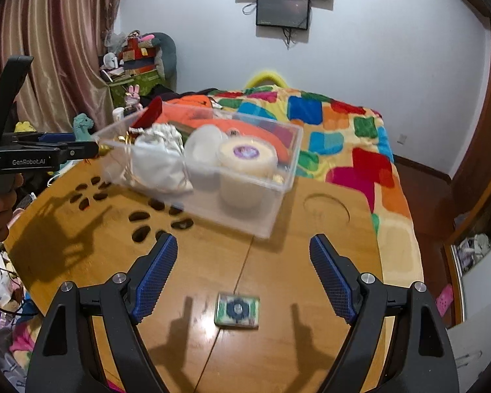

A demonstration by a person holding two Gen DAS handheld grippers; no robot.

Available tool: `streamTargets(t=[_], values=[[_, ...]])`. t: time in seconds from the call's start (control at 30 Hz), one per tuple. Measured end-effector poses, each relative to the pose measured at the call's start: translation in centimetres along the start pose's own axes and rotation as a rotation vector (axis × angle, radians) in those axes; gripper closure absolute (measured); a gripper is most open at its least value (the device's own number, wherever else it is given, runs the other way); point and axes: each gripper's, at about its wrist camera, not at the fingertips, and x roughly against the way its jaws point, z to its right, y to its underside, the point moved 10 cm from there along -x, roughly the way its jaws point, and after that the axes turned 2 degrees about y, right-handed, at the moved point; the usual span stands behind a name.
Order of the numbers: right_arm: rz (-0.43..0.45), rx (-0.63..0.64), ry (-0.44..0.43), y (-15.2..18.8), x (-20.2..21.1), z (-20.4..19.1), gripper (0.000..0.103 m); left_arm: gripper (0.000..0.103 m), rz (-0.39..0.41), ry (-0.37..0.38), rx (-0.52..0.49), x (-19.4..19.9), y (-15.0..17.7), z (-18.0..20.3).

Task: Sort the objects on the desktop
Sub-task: 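Withdraw both grippers and move the right gripper to the square flower tile, then grasp the small square flower-print tile with the right gripper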

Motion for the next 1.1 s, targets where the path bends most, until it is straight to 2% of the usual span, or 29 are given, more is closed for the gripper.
streamTargets(t=[0.13,0.2,0.27,0.4,0.5,0.6,0.73,0.9,1.0,1.1], values=[[-0.022,-0.019,-0.013,1.8,-0.2,-0.1,0.022,0.03,-0.014,0.009,0.044,-1.0,1.1,-0.6],[-0.037,-0.022,-0.013,2.6,-0.5,0.0,0.022,0.038,-0.022,0.022,0.067,-1.4,1.4,-0.7],[-0.05,-0.033,-0.019,3.4,-0.8,0.0,0.022,0.039,-0.026,0.045,0.085,-1.7,1.5,-0.5],[-0.085,-0.049,-0.057,4.8,-1.4,-0.3,0.024,0.04,-0.025,0.085,0.095,-2.1,1.5,0.5],[-0.096,-0.033,-0.043,5.3,-1.7,-0.3,0.025,0.043,-0.027,0.106,0.09,-2.3,1.4,1.3],[-0.105,-0.033,-0.056,5.6,-1.9,-0.4,0.034,0.043,-0.033,0.128,0.104,-2.7,1.3,1.6],[-0.121,-0.03,-0.062,6.0,-2.3,-0.5,0.036,0.043,-0.033,0.141,0.129,-2.9,1.1,1.6],[-0.118,-0.053,-0.112,6.2,-2.2,-0.9,0.05,0.044,-0.043,0.149,0.161,-3.0,1.2,1.4],[-0.11,-0.048,-0.126,6.2,-2.1,-1.2,0.054,0.05,-0.045,0.169,0.186,-2.9,1.1,1.4],[-0.106,-0.043,-0.136,6.3,-2.0,-1.3,0.057,0.05,-0.033,0.172,0.195,-2.5,0.7,1.3]])
